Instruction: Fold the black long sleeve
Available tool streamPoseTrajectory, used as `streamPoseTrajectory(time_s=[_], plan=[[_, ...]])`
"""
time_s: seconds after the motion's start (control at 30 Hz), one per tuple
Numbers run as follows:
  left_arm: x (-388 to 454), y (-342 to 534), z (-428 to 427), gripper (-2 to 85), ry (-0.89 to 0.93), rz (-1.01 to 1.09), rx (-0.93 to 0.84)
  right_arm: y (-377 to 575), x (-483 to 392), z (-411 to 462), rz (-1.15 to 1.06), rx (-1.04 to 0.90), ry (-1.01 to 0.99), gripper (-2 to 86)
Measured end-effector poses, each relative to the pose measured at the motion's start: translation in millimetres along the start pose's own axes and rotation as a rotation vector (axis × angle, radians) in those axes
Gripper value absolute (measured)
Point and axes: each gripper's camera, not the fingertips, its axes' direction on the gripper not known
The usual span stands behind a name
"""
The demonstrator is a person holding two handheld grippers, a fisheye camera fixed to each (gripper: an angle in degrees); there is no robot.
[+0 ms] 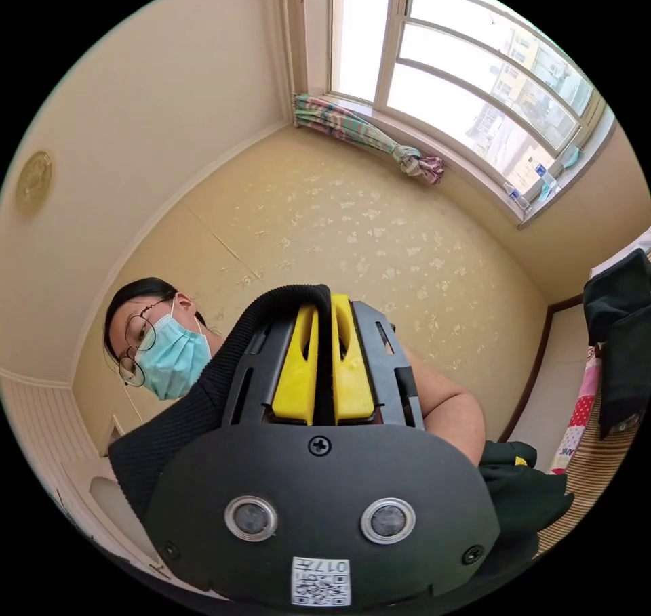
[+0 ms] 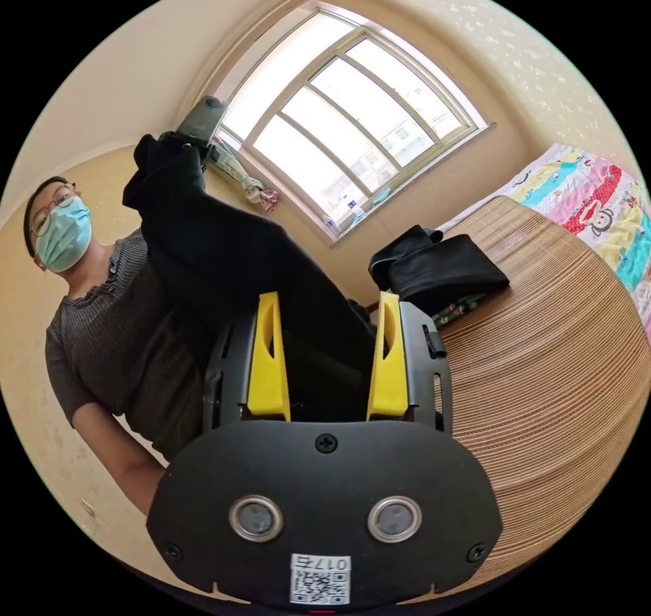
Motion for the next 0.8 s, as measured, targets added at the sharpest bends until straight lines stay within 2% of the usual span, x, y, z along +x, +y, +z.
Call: streamPoseTrajectory(time_s=[0.07, 0.13, 0.17, 0.3, 0.37, 0.4, 0.47, 0.63, 0.7, 0.77, 0.8], plan=[[-5, 2, -5, 1.0, 0.008, -0.008, 0.029, -7, -5, 10, -0.034, -0.024, -0.049, 14.7], [-6, -7, -6, 1.0, -0.029, -0.032, 0.005, -9, -13, 12, -0.05, -0.053, -0.092, 5.1], [0, -19, -3, 0.9, -0.075, -0.04, -0.045, -8, -15, 9, -0.032, -0.055, -0.069, 4.8], [27, -69, 10, 0.8, -0.309, -0.095, -0.243, 9, -64, -68, 0.049, 0.101, 0.235, 3.5], [51, -97, 14, 0.8, -0.547, -0.172, -0.381, 18, -104, -111, 0.033, 0.229, 0.356, 3.1], [57, -103, 15, 0.8, -0.61, -0.193, -0.41, 23, -132, -135, 0.013, 0.3, 0.426, 3.0], [74, -118, 8, 0.6, -0.878, -0.322, -0.502, 31, -167, -165, 0.011, 0.397, 0.527, 2.8], [85, -111, -26, 0.5, -1.2, -0.657, -0.57, 56, -259, -212, 0.009, 0.585, 0.735, 2.5], [84, -101, -33, 0.5, -1.324, -0.815, -0.678, 62, -288, -214, 0.012, 0.612, 0.828, 2.5], [89, -86, -43, 0.7, -1.587, -1.051, -0.903, 67, -310, -211, 0.022, 0.614, 0.916, 2.4], [91, -82, -48, 0.7, -1.63, -1.109, -0.931, 67, -316, -207, 0.066, 0.601, 0.963, 2.4]])
